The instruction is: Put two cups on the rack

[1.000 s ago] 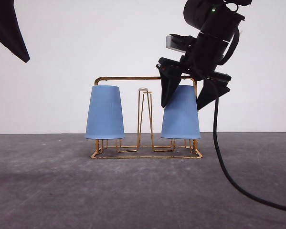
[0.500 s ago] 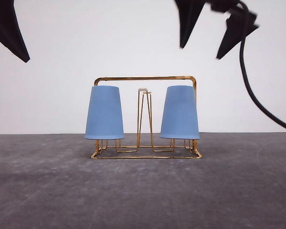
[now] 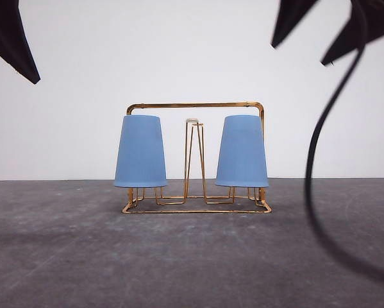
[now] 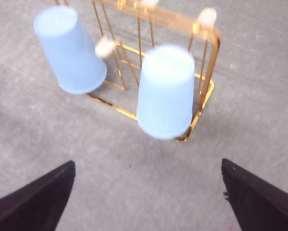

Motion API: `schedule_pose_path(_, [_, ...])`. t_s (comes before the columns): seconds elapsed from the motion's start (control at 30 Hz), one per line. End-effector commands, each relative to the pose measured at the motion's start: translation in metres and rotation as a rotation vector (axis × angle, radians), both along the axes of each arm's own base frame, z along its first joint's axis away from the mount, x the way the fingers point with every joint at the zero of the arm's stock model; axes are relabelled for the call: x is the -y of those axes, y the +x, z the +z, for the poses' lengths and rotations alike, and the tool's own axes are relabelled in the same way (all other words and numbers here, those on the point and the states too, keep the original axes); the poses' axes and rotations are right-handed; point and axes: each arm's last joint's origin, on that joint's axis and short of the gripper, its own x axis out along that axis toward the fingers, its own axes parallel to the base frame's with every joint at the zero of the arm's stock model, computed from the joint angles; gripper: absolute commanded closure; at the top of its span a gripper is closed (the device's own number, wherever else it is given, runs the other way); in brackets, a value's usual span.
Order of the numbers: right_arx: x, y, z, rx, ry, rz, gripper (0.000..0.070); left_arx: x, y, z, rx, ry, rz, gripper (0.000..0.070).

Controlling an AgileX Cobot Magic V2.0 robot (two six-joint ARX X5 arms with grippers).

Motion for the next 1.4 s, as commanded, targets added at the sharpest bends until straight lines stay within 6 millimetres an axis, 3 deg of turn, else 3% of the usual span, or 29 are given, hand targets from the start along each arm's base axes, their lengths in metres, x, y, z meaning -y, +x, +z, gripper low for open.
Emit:
schedule_pose_path(0.0, [0.004, -0.011, -0.009, 0.034, 0.011, 0.011, 0.0098, 0.001, 0.002, 0.002, 0.009, -0.005, 0.002, 0.0229])
schedule_pose_path(0.3, [0.025, -0.058, -0.055, 0.104, 0.071, -0.008, 0.0098, 0.001, 0.002, 0.002, 0.009, -0.005, 0.002, 0.0229])
schedule_pose_path(0.57, [0.029, -0.065, -0.059, 0.117, 0.078, -0.010, 0.0114, 0.001, 0.001, 0.001, 0.002, -0.001, 0.001, 0.0231])
schedule_pose_path(0.6, [0.028, -0.065, -0.059, 0.117, 0.078, -0.010, 0.0183, 0.001, 0.001, 0.001, 0.000, 0.000, 0.001, 0.0270])
schedule_pose_path(0.63, [0.028, -0.065, -0.059, 0.117, 0.078, -0.010, 0.0319, 0.001, 0.001, 0.001, 0.001, 0.000, 0.001, 0.0354])
schedule_pose_path(0.67, [0.029, -0.065, -0.059, 0.115, 0.076, -0.010, 0.0524, 0.001, 0.001, 0.001, 0.001, 0.000, 0.000, 0.0558])
schedule_pose_path(0.7, [0.029, -0.065, -0.059, 0.113, 0.075, -0.010, 0.0657, 0.001, 0.001, 0.001, 0.003, 0.000, -0.002, 0.0680])
schedule_pose_path(0.73, [0.029, -0.065, -0.059, 0.114, 0.074, -0.011, 0.0684, 0.001, 0.001, 0.002, 0.008, 0.003, -0.006, 0.0678])
schedule_pose_path(0.93, [0.029, -0.066, -0.059, 0.116, 0.078, -0.008, 0.0683, 0.001, 0.001, 0.002, 0.057, 0.091, -0.108, 0.0700])
schedule_pose_path(1.37, [0.029, -0.065, -0.058, 0.124, 0.081, -0.009, 0.0683, 0.001, 0.001, 0.002, 0.068, 0.093, -0.112, 0.0700])
